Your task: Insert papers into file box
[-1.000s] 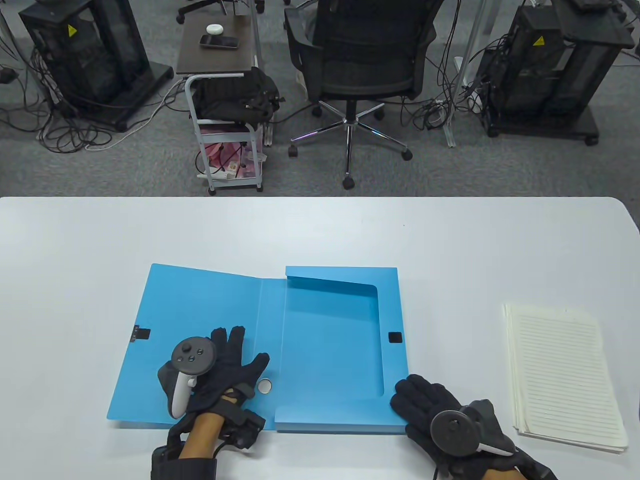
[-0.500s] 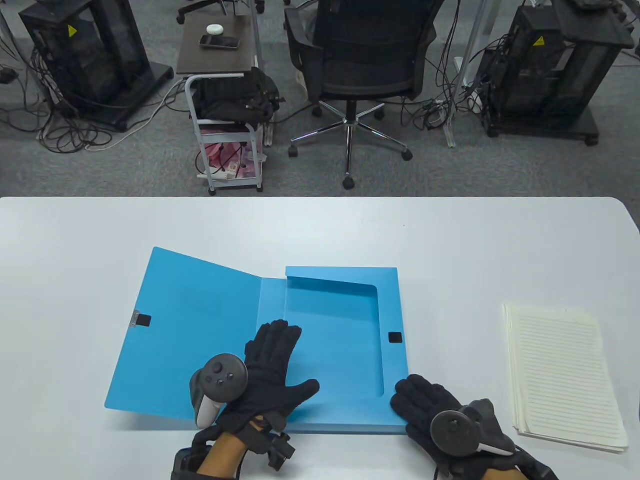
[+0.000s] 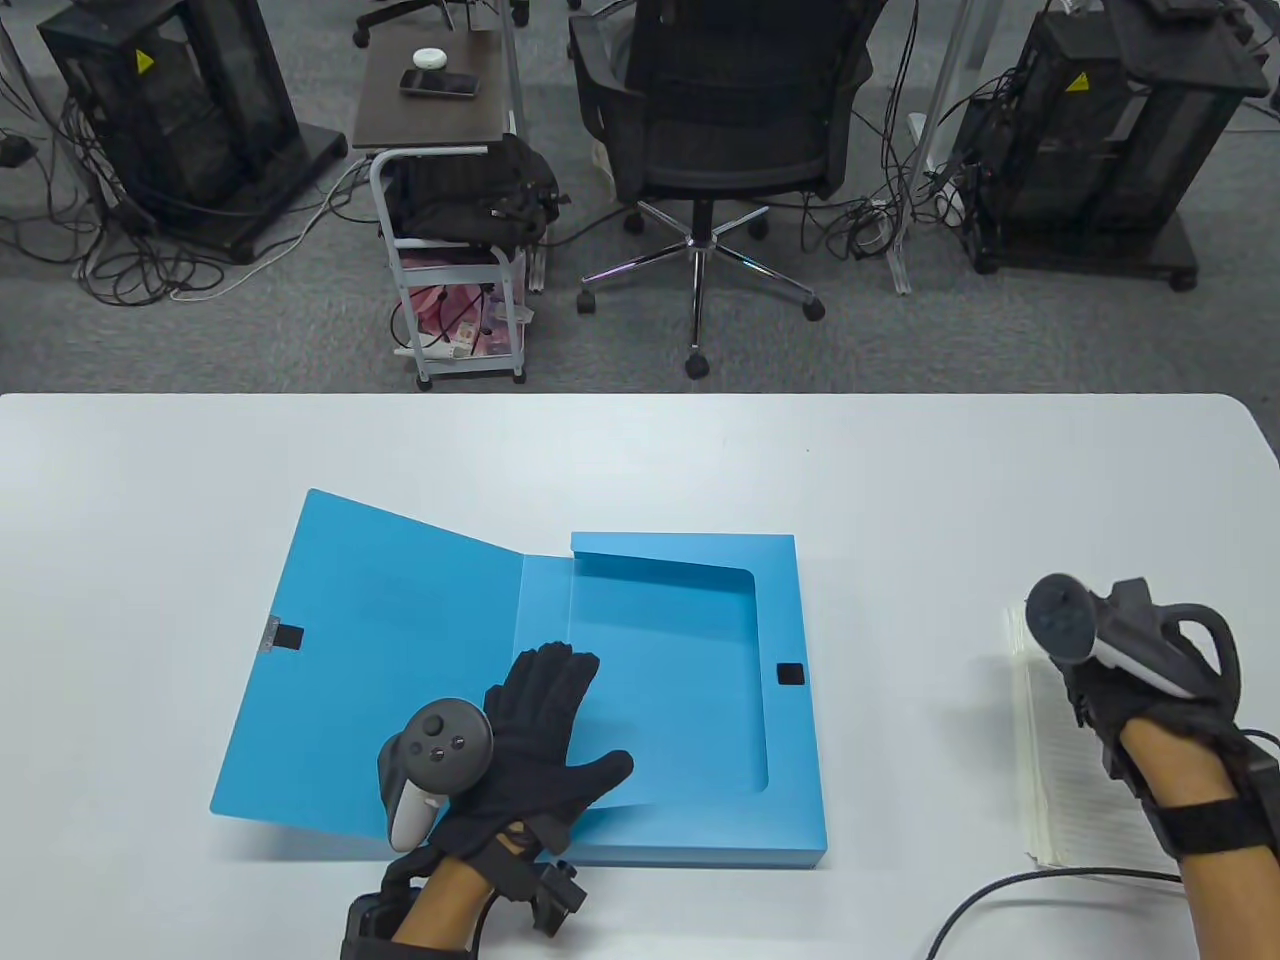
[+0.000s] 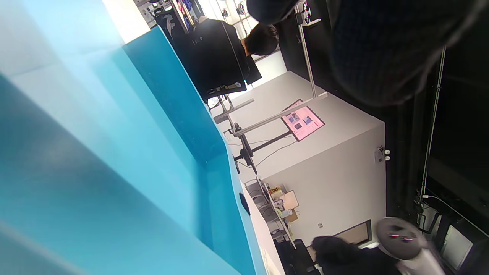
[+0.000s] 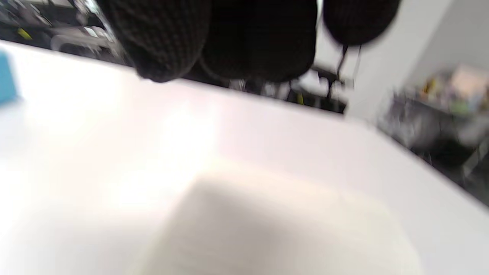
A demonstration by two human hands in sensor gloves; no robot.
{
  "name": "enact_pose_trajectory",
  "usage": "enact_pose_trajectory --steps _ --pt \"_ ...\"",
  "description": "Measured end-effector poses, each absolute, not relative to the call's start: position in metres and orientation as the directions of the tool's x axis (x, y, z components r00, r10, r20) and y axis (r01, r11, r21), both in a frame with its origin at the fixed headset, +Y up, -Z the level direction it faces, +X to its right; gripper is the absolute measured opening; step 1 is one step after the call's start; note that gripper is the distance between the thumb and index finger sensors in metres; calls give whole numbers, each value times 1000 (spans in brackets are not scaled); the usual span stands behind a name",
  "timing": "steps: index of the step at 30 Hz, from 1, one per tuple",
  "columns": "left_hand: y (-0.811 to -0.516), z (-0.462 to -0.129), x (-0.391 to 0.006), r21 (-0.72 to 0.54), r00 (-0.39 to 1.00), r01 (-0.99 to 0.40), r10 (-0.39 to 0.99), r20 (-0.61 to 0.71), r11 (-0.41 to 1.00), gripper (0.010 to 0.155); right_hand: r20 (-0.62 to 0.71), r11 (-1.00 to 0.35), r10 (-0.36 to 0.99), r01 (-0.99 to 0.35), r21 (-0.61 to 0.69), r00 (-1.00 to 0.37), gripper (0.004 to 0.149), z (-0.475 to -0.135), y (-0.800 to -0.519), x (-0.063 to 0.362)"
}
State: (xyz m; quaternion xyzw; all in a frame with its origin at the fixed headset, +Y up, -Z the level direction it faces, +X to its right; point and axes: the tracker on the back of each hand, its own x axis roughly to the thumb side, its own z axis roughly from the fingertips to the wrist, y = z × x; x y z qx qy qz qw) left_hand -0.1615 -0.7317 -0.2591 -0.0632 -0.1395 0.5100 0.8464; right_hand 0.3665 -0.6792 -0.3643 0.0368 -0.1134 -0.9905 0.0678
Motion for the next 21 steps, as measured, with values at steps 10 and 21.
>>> enact_pose_trajectory --steps 10,21 --pt "-744 -266 -158 -252 551 -785 823 133 566 93 -182 -853 -171 53 520 -968 87 -422 -742 413" --pt "-746 -268 -162 -240 558 -790 824 98 564 92 -170 -754 -117 -24 656 -978 85 -443 -764 420"
